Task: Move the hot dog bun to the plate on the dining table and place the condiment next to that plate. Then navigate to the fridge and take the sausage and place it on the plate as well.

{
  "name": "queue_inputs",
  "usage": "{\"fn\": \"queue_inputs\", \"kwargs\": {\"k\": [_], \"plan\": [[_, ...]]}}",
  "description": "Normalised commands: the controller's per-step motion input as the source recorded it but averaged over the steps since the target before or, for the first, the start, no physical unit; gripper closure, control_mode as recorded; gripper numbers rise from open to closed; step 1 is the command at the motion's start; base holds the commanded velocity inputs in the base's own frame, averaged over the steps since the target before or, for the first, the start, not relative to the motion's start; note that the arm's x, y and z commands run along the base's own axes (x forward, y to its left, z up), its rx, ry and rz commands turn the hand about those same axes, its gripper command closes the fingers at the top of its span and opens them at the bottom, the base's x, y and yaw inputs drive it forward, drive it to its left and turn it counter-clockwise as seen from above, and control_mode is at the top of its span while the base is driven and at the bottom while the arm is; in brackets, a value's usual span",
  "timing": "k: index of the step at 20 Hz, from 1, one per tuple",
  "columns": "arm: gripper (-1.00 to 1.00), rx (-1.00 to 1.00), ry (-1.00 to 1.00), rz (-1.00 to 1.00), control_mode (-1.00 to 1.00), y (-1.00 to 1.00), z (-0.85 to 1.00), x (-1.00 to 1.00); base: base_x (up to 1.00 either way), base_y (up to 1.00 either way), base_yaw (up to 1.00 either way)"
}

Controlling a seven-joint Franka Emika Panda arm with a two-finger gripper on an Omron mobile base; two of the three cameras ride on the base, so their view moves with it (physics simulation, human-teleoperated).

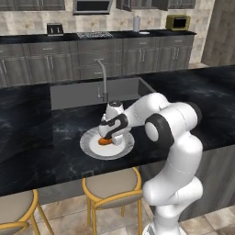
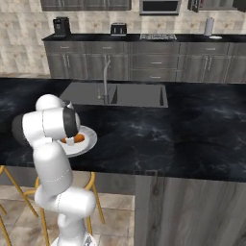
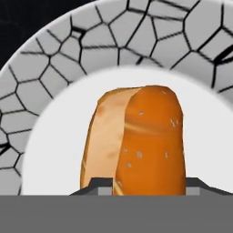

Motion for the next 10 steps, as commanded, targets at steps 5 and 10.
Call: {"fn": "queue_inputs", "kwargs": {"k": [5, 10], "plan": [[-1.0, 0.0, 0.0, 0.0, -1.0, 0.0, -0.06, -0.01, 0.0, 0.0, 0.0], [-1.0, 0.0, -0.02, 0.0, -1.0, 0.0, 0.0, -0.09, 0.0, 0.0, 0.0]]}}
